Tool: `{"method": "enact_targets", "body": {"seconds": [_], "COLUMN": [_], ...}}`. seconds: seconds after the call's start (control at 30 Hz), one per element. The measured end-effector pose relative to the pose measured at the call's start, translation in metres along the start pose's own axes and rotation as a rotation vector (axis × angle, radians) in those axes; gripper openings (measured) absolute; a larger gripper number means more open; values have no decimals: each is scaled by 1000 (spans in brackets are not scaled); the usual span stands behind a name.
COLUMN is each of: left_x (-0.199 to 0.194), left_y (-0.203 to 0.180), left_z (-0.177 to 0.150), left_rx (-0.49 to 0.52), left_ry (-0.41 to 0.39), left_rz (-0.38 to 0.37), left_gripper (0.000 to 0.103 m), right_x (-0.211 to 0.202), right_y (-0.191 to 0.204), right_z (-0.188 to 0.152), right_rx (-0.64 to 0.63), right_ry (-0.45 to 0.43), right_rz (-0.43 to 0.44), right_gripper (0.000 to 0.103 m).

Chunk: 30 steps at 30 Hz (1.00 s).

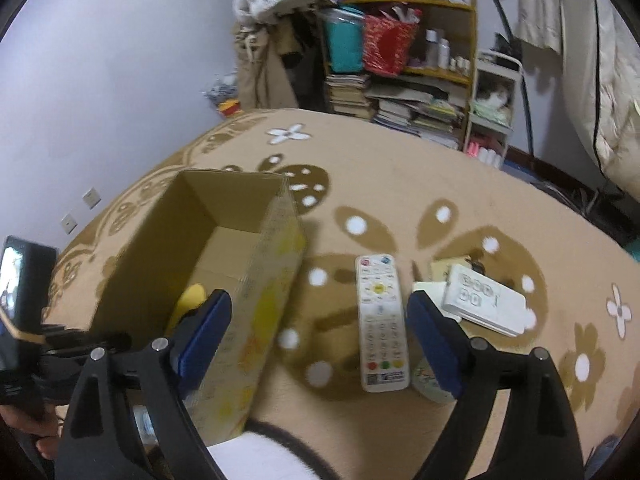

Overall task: Organize rigid objects
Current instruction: 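Move the right gripper to the white TV remote and grasp it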

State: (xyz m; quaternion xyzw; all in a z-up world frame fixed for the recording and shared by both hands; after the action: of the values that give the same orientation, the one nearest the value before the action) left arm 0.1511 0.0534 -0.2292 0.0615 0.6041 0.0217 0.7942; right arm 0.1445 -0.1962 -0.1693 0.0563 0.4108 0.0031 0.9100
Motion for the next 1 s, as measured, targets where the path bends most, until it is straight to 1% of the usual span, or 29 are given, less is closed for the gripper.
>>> {"method": "enact_targets", "body": {"seconds": [0.1,0.27,0.33,0.47,0.5,0.87,1.0], "left_x": [0,0,0,1,1,2,3], "left_y": [-1,-1,-1,-1,-1,-2,-2], "left_z": [0,0,0,1,1,2,3], "left_rx": [1,3,4,5,5,9,10], "left_ry": [0,0,0,1,1,2,2], "left_rz": [1,2,4,4,3,11,11], "left_gripper": [15,15,15,15,15,15,15], "right_x": [7,26,35,55,61,89,99], "right_y": [-12,-24,-26,-26,-25,-27,-29], "right_z": [-4,-14,-17,-21,-23,-47,-58], "right_rx": [16,42,43,40,32,12,31], "right_ry": [7,68,95,165,185,316,358], "right_rz": [-14,-1,2,16,10,-65,-56], "right_gripper": [94,93,90,77,75,75,75]}}
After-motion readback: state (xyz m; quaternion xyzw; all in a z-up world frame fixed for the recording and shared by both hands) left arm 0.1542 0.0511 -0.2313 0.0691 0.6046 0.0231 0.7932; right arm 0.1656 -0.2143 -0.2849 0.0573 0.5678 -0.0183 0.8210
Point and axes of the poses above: each gripper's, at about its wrist camera, not at the fingertips, and x roughly the way its jaws point, y to its left, z to its top, the point moved 7 cm from there along x, roughly the way its jaws point, and after that the axes turned 3 degrees about -x, right-handed, at the moved point
